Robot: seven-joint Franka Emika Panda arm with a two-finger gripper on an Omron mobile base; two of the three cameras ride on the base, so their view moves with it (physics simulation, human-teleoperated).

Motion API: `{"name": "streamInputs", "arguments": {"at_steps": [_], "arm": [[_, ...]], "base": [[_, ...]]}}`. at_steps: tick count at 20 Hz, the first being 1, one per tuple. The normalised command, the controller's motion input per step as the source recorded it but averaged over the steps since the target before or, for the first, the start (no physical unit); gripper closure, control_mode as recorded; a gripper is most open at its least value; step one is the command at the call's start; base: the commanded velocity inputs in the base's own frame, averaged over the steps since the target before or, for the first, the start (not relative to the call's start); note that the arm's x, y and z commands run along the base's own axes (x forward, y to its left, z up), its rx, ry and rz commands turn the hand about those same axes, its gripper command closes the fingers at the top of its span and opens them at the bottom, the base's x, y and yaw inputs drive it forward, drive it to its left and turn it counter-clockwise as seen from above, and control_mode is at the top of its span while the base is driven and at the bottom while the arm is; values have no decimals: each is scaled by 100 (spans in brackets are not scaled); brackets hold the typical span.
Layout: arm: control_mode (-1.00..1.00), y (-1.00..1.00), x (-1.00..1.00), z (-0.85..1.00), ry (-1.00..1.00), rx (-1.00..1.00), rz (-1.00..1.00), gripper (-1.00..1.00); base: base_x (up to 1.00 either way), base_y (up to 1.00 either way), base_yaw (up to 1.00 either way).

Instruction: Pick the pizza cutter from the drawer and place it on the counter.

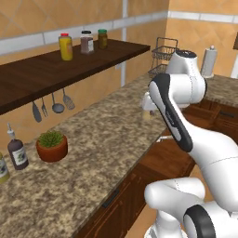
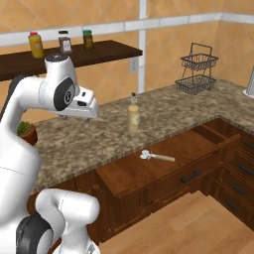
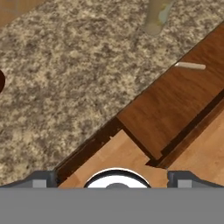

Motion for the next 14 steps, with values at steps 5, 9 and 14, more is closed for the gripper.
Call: {"name": "streamInputs", "arguments": {"at_steps": [5,9,14], "arm": [[-100,-63,-36,-12,0,2,-13,-100],[-100,-100,-12,-24,0,5,-16,-100],[-100,-100,2,-48,0,7,-25,-100]], "base": [[0,0,0],[0,0,0],[0,0,0]]}}
